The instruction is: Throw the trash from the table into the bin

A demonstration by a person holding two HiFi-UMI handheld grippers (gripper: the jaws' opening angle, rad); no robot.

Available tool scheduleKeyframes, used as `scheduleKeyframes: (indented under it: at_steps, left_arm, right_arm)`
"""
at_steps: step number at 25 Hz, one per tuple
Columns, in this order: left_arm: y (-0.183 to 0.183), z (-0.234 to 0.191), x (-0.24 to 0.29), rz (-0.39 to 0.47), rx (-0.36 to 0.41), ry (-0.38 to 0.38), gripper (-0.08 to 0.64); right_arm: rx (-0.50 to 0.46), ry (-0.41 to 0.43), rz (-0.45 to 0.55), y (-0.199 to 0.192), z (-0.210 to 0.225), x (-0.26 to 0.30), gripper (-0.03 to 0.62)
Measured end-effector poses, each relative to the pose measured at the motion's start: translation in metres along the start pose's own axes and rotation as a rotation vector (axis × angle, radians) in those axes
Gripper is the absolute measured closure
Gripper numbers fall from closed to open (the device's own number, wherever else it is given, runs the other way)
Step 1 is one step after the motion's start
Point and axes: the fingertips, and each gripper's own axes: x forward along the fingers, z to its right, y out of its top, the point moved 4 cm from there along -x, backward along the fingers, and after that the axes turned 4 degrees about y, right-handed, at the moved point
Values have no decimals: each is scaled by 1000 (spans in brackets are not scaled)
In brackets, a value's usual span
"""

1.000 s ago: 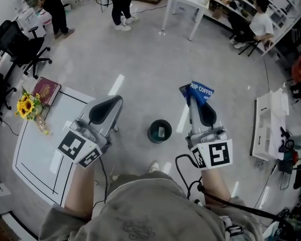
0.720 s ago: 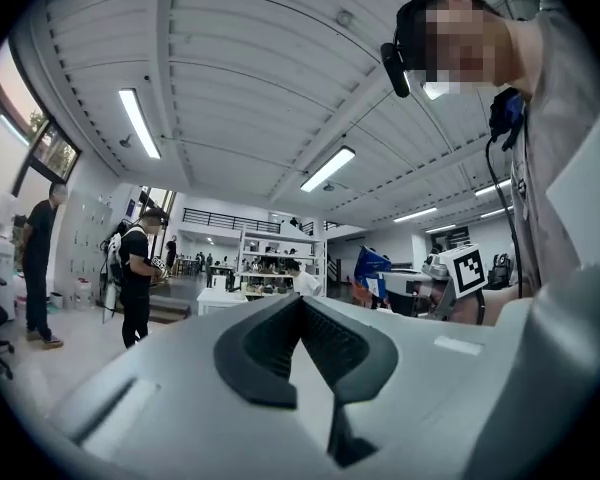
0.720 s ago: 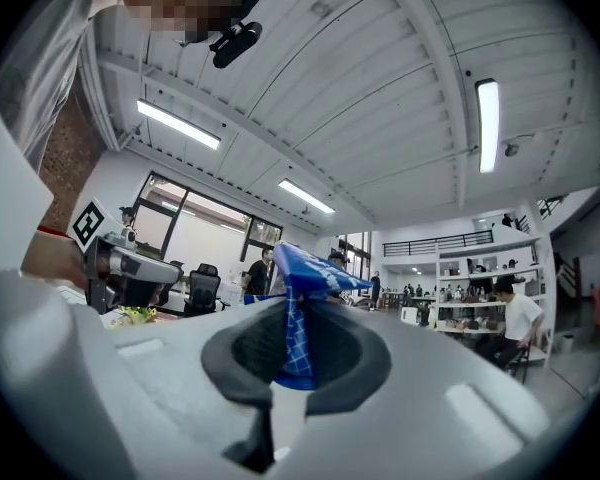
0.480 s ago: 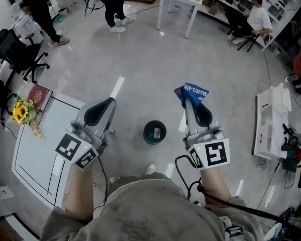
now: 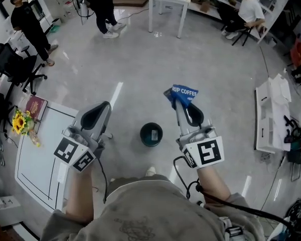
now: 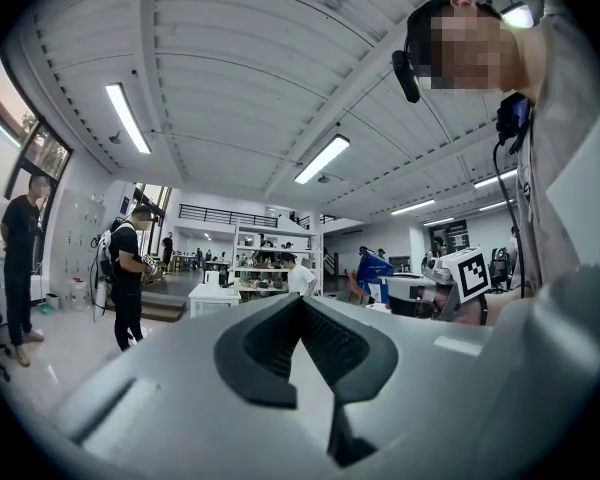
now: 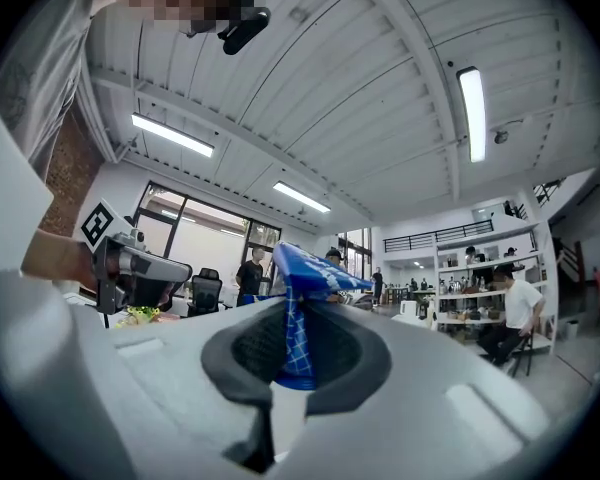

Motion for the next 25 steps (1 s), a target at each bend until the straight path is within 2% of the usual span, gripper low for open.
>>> scheduleKeyframes:
  at_steps: [8, 12, 16, 25]
  left_arm:
    - [-8, 16, 17, -41, -7, -66, 561]
    - [-15, 18, 21, -52, -36, -95, 561]
    - [-21, 13, 24, -46, -81, -129, 561]
    - [-26, 1, 10, -46, -97, -199, 561]
  right_arm:
    - [31, -40, 0, -7, 7, -12, 574]
    - [37, -69, -17, -12, 6, -18, 572]
    - [29, -112, -29, -12, 3, -21, 574]
    - [2, -213, -71, -7, -20, -34, 572]
